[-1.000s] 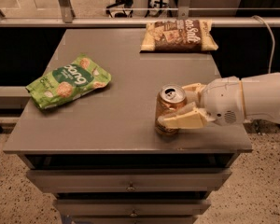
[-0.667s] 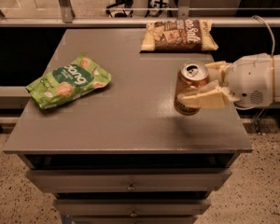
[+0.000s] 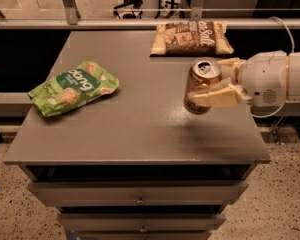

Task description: Move orange can near brown chip bag

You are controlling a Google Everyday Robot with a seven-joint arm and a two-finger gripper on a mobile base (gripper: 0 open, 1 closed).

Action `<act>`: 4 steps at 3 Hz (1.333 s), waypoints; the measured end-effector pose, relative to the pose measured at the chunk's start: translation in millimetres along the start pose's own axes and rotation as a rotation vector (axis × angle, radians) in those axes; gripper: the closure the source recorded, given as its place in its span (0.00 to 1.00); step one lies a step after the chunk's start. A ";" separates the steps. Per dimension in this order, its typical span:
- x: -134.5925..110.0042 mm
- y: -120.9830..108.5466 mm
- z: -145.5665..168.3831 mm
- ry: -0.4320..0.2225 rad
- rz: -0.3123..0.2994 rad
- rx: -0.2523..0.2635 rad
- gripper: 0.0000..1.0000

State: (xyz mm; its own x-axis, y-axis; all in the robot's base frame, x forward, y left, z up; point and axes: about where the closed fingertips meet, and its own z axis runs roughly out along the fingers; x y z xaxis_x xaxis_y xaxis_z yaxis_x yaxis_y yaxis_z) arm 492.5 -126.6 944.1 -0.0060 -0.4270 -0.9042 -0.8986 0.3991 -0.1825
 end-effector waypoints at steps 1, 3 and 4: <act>-4.7 -65.1 12.4 -0.035 -0.038 0.065 1.00; -1.1 -190.6 74.1 -0.096 0.030 0.123 1.00; 17.6 -212.0 87.3 -0.092 0.102 0.143 1.00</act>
Offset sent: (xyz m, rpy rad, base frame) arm 0.2111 -0.0164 0.0339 0.0907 -0.1469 -0.0705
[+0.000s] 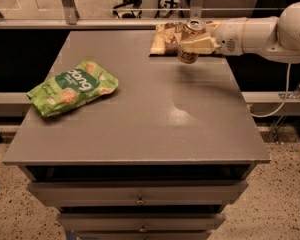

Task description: Move orange can near brown chip bag

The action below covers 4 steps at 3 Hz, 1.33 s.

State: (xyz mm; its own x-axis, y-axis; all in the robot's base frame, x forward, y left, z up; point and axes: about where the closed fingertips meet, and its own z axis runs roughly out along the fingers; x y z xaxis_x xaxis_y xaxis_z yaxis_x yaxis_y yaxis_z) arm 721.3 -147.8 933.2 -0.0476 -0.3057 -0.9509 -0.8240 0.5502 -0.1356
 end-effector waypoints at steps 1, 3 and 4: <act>15.1 -11.7 12.7 0.034 0.045 0.013 0.84; 34.8 -30.0 22.3 0.079 0.062 0.054 0.38; 38.6 -41.1 22.7 0.080 0.064 0.083 0.15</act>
Offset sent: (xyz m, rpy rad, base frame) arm 0.0392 -0.0151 -0.0410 -0.0462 0.0845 -0.0932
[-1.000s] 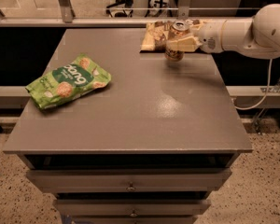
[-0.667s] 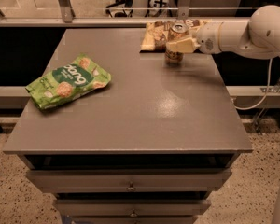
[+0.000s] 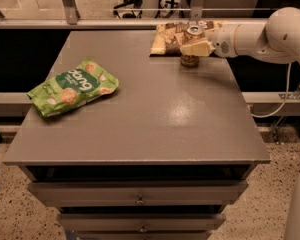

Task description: Move orange can near brown chip bag

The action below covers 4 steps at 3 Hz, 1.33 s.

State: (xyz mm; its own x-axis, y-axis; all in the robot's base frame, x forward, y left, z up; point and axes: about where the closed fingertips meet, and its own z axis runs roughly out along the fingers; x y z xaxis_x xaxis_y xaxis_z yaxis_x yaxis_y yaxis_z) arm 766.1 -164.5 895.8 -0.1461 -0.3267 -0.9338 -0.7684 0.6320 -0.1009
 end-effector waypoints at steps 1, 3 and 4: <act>1.6 -6.4 -1.1 -0.013 0.003 0.019 0.00; 4.2 1.6 -48.8 -0.045 -0.009 0.027 0.00; -0.1 13.6 -113.9 -0.093 -0.031 0.071 0.00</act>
Offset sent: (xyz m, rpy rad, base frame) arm -0.0160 -0.0252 0.0107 0.0338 -0.0397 -0.0252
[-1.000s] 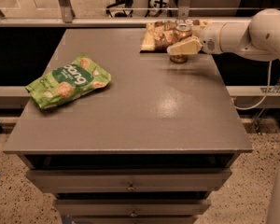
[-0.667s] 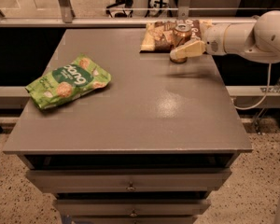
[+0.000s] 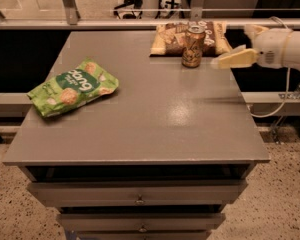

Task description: Move orange can near brown chip bag

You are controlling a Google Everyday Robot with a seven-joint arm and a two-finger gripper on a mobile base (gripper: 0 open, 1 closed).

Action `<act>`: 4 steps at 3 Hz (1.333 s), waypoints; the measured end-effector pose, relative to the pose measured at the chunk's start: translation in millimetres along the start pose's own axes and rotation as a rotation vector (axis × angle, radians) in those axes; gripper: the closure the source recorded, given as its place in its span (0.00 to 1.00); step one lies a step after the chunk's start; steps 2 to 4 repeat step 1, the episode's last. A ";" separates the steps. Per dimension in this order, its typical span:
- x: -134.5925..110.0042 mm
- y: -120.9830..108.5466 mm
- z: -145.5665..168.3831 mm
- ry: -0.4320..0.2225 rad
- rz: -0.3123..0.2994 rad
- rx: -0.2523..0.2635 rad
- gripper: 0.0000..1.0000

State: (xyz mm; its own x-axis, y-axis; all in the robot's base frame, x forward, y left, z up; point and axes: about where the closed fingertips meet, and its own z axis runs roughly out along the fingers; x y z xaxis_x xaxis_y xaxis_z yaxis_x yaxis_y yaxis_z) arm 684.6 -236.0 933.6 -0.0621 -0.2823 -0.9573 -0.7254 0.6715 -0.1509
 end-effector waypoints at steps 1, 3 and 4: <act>15.6 -16.2 -52.2 0.006 0.012 0.072 0.00; 15.6 -16.2 -52.2 0.006 0.012 0.072 0.00; 15.6 -16.2 -52.2 0.006 0.012 0.072 0.00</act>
Offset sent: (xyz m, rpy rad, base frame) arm 0.0000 0.0000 0.0000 0.0000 0.0000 0.0000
